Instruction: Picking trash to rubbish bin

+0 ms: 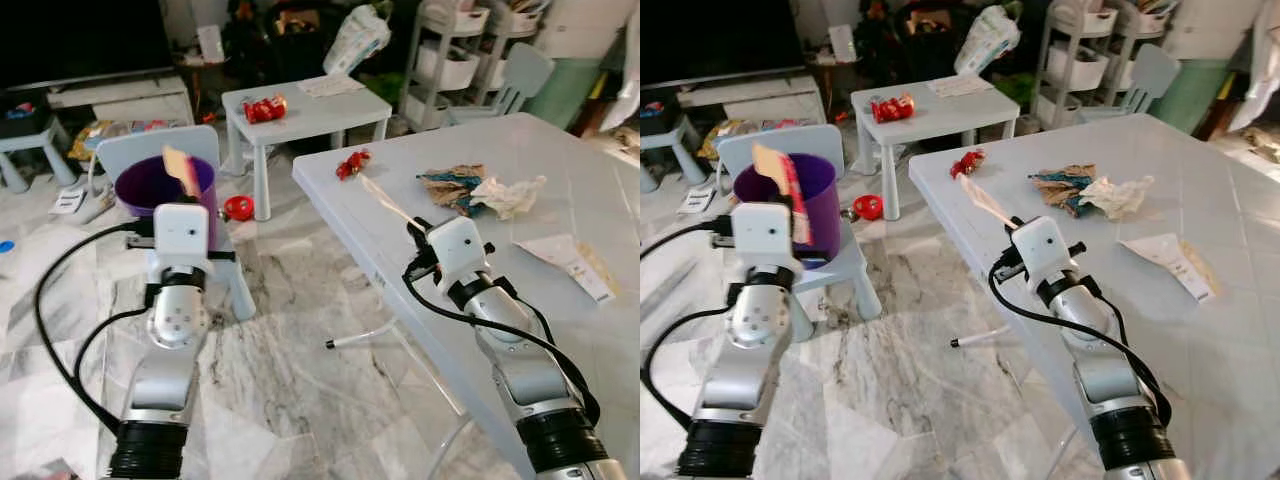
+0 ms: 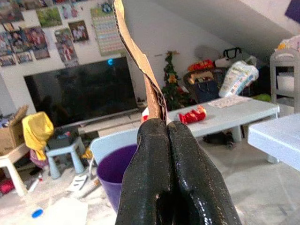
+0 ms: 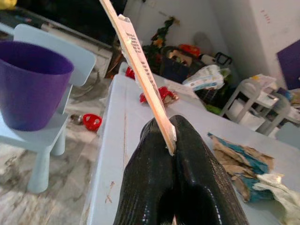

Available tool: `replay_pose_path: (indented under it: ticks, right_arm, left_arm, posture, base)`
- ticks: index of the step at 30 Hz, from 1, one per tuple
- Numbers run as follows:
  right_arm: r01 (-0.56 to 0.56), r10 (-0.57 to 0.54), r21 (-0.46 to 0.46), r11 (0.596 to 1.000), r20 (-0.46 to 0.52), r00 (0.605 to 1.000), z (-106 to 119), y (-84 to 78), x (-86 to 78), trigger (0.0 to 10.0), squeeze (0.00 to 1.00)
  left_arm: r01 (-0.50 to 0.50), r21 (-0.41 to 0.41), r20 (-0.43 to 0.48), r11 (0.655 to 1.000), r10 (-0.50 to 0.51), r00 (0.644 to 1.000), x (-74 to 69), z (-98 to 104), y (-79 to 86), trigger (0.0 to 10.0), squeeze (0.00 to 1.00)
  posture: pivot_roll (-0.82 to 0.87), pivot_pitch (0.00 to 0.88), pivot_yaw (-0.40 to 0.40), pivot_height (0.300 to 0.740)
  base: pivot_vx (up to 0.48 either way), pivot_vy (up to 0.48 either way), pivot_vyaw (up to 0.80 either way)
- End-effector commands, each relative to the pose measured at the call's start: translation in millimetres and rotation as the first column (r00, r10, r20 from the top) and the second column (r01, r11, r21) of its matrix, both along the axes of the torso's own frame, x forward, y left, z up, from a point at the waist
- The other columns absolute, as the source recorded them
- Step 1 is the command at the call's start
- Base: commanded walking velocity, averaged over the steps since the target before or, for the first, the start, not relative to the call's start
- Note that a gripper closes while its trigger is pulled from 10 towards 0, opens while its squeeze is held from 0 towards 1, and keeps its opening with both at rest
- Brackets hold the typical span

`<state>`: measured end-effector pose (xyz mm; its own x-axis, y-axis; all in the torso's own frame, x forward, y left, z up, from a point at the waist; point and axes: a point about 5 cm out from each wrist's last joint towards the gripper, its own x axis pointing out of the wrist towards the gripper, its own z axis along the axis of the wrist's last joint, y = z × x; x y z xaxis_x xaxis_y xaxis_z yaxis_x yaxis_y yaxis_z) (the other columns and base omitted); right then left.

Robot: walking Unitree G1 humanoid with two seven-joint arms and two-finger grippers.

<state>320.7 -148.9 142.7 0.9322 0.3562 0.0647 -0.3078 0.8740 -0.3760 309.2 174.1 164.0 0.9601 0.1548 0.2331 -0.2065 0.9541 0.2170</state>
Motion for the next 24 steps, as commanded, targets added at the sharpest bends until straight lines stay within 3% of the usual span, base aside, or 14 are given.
replay_pose_path:
  ticks: [1,16,22,24]
  right_arm:
    - [0.015,-0.015,-0.002,1.000,0.003,1.000,1.9,-6.0,0.3,0.0,0.00]
    - [0.019,-0.019,-0.005,1.000,0.003,1.000,1.9,-7.9,0.4,0.0,0.00]
    - [0.014,-0.014,-0.014,1.000,0.007,1.000,2.3,-7.2,0.5,0.0,0.00]
    - [0.009,-0.009,-0.025,1.000,0.011,1.000,2.4,-6.4,0.3,0.0,0.00]
  left_arm:
    - [0.031,-0.006,-0.004,0.999,-0.031,1.000,2.1,0.5,-8.7,0.0,0.00]
    - [0.032,-0.008,-0.007,0.999,-0.032,0.999,3.2,-0.2,-9.9,0.0,0.00]
    - [0.039,-0.006,0.000,0.999,-0.039,0.999,2.9,0.1,-10.8,0.0,0.00]
    - [0.039,-0.005,0.001,0.999,-0.039,0.999,2.8,0.1,-11.0,0.0,0.00]
  posture:
    - [0.00,0.000,-0.029,0.740]
    - [-0.01,0.000,-0.029,0.740]
    - [-0.01,0.000,-0.031,0.740]
    - [-0.01,0.000,-0.031,0.740]
  base:
    - [0.000,0.412,0.00]
    - [0.000,0.455,0.00]
    - [0.000,0.049,0.00]
    - [0.000,0.000,0.80]
